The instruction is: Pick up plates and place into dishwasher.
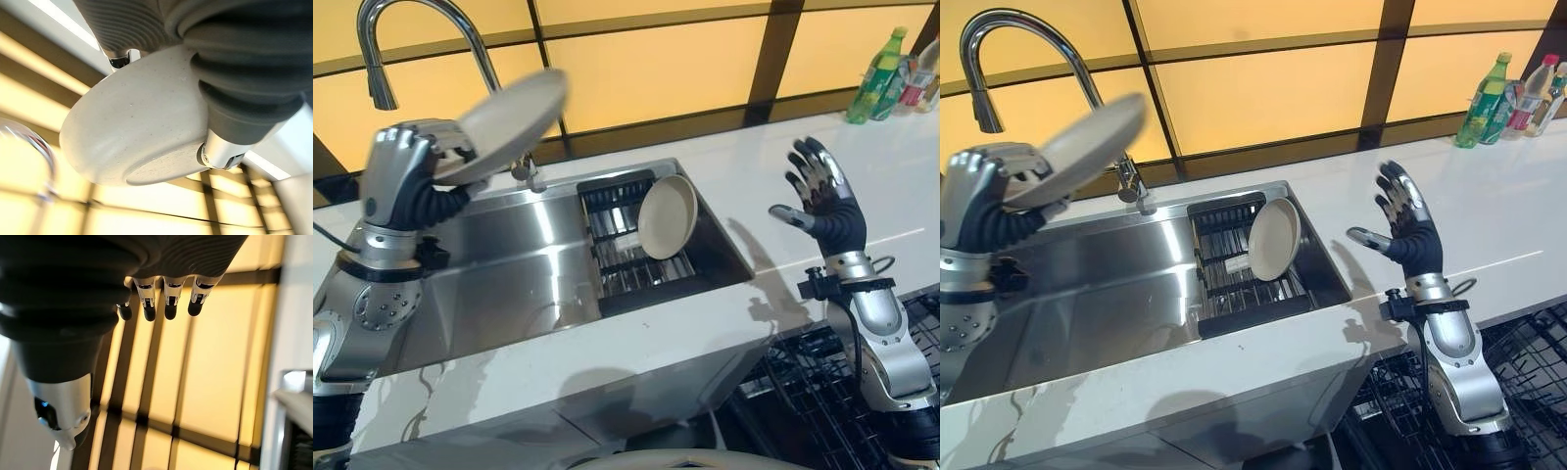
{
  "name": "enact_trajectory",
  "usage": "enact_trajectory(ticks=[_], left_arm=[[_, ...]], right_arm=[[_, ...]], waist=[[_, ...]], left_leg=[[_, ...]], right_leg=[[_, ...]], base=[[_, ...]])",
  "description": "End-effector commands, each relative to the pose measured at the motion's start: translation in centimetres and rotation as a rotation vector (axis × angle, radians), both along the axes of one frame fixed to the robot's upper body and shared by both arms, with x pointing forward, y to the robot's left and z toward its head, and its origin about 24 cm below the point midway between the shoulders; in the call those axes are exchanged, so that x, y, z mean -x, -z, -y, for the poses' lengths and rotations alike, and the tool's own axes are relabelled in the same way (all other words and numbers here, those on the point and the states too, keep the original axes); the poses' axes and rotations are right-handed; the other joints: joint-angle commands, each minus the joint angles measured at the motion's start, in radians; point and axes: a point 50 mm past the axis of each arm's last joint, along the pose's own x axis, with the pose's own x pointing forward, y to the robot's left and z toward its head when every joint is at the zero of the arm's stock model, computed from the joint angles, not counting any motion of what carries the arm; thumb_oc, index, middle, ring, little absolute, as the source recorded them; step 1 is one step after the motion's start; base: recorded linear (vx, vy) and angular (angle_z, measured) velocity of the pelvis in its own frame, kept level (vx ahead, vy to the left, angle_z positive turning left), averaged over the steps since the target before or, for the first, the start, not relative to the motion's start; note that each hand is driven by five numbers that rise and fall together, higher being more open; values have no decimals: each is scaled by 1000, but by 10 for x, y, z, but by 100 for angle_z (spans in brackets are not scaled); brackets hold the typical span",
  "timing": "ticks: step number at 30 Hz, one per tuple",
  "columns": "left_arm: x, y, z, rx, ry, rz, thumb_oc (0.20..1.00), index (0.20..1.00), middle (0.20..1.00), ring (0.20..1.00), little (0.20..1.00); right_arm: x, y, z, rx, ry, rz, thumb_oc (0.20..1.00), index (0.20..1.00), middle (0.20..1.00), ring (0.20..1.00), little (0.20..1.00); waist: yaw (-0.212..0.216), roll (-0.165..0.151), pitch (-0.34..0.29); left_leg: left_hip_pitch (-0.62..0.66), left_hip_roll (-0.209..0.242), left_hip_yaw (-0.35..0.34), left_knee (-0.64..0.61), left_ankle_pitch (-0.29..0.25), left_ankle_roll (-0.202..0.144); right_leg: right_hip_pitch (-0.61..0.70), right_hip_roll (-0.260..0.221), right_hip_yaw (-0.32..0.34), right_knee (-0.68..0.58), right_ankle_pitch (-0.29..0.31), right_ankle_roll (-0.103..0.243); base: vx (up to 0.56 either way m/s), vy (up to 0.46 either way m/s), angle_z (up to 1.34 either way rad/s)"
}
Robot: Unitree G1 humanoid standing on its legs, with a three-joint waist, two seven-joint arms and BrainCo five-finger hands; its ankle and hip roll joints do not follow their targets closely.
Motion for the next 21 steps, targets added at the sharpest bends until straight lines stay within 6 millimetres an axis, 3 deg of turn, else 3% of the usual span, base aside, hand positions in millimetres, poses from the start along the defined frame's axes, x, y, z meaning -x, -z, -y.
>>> enact_trajectory(ticks=[1, 6, 11, 16, 21], left_arm=[[-4, -20, 24, 95, 305, -130, 200, 200, 200, 200, 200], [-2, -17, 59, 66, 629, -348, 200, 200, 200, 200, 200], [7, -24, 79, 9, 832, -423, 200, 200, 200, 200, 200], [12, -30, 88, -22, 934, -448, 200, 200, 200, 200, 200], [11, -35, 92, -34, 958, -450, 200, 200, 200, 200, 200]], right_arm=[[9, -43, -27, 142, -178, 232, 1000, 1000, 1000, 1000, 1000], [10, -57, -40, 216, -248, 298, 1000, 1000, 1000, 1000, 1000], [10, -62, -44, 234, -262, 311, 1000, 1000, 1000, 1000, 1000], [12, -60, -51, 282, -328, 287, 1000, 1000, 1000, 1000, 1000], [15, -55, -66, 381, -501, 215, 1000, 1000, 1000, 1000, 1000]], waist=[[19, -38, -63], [21, -45, -79], [20, -46, -92], [15, -46, -103], [10, -49, -114]], left_leg=[[-16, -21, -16, 6, -17, 30], [-20, -20, -7, 6, -14, 30], [-25, -23, 1, 6, -13, 33], [-33, -29, 6, 6, -12, 37], [-33, -34, 7, 6, -18, 39]], right_leg=[[22, -54, 13, 3, -32, 72], [20, -46, 10, 3, -29, 69], [15, -41, 12, 3, -25, 68], [8, -39, 19, 3, -21, 67], [9, -37, 25, 3, -27, 66]], base=[[-105, -70, 0], [-88, -46, 0], [-91, -24, 0], [-77, -10, -1], [-27, -1, -7]])
